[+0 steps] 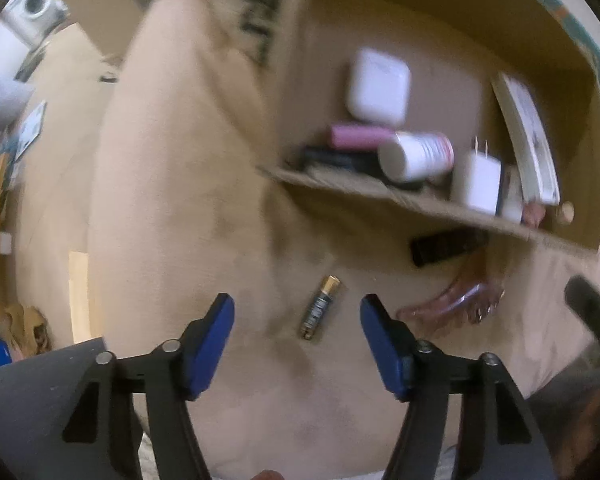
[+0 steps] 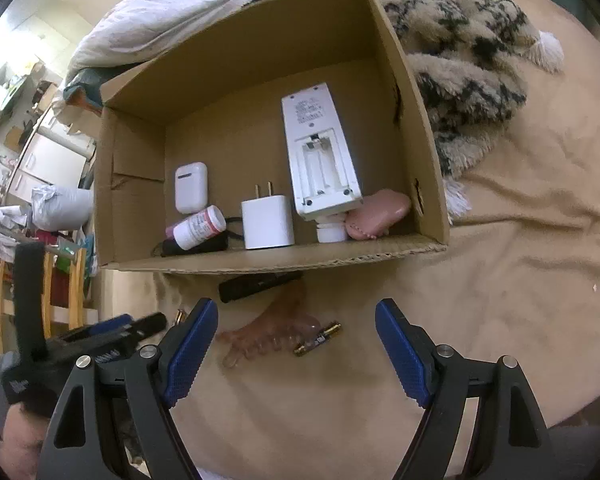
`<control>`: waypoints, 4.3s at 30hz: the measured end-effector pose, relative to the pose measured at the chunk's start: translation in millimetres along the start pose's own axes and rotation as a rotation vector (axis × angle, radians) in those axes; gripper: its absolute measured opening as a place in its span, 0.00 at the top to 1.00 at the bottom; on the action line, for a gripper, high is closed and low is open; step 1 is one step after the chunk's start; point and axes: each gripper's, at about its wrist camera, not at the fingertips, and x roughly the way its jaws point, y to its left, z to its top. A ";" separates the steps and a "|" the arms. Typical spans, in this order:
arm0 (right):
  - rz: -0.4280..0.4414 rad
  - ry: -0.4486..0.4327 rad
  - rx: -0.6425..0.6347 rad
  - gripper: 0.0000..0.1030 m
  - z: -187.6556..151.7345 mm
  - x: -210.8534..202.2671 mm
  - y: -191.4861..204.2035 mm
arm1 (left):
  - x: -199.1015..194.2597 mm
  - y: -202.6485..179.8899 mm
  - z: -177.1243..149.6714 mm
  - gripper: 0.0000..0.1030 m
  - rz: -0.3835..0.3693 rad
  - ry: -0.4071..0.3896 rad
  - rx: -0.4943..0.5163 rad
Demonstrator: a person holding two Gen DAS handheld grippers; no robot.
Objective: Organize rigid objects
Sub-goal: 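Grasp the AA battery with the left gripper while the right gripper grasps the pink comb, then lower the battery and pink comb into the box and open both grippers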
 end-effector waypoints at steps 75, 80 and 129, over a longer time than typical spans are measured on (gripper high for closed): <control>0.123 -0.253 -0.290 0.00 66.2 -70.5 50.3 | -116.3 -19.4 48.3 0.91 0.034 -0.330 0.118; 0.102 -0.237 -0.239 0.00 91.3 -42.1 44.7 | -108.9 -32.6 72.1 0.91 0.047 -0.334 0.158; -0.018 -0.232 -0.208 0.00 108.5 -1.2 38.4 | -44.5 -52.0 98.6 0.21 0.013 -0.286 0.166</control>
